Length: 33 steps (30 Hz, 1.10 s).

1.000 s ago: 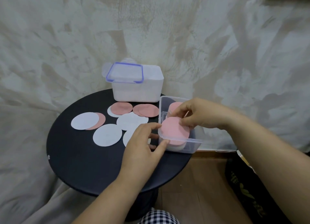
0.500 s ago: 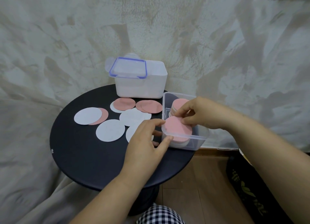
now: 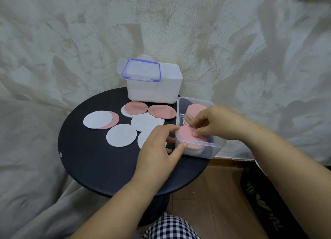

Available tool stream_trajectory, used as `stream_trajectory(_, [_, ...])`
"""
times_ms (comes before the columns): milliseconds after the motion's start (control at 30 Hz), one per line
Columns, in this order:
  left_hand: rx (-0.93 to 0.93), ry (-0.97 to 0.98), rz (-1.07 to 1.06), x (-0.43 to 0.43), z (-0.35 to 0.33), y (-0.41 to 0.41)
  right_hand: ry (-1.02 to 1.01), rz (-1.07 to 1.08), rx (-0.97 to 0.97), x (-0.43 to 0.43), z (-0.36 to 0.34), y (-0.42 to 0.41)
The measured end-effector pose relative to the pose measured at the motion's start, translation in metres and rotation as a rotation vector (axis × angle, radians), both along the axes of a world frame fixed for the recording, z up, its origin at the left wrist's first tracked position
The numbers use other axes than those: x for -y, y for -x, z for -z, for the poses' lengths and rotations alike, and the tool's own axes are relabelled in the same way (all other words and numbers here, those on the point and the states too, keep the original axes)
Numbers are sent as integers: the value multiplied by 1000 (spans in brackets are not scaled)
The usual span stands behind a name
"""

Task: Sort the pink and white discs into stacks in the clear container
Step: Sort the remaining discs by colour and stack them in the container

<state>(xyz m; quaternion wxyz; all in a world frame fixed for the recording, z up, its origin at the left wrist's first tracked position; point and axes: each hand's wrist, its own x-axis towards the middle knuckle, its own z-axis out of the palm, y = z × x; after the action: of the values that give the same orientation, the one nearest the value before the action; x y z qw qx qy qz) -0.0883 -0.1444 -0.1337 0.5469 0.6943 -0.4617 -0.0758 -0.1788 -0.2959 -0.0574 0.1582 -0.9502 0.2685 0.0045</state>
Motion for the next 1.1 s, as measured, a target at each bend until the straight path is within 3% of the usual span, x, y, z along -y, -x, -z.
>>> stream_trajectory(200, [-49,32,10,-8,-1,-8,125,-15,58,-4,3,3])
stream_trajectory(333, [94,21,-161,-37,-3,-40,54,-32,362,-24,-7,4])
stream_trajectory(467, [344,-308,-240,-58,-3,-79,-12,-181,519,-62,-5,-7])
stream_trajectory(600, [465,-589,-85,-78,8,-88,-5,-335,439,-102,21,-26])
stream_trajectory(800, [551,-443,-104,-112,22,-80,107,-102,226,-120,77,-25])
stream_trajectory(867, [564,-406,-125,-119,26,-77,151,-123,200,-122,86,-17])
stream_trajectory(1100, [488,-333,-112,-130,32,-73,36,-149,474,-124,94,12])
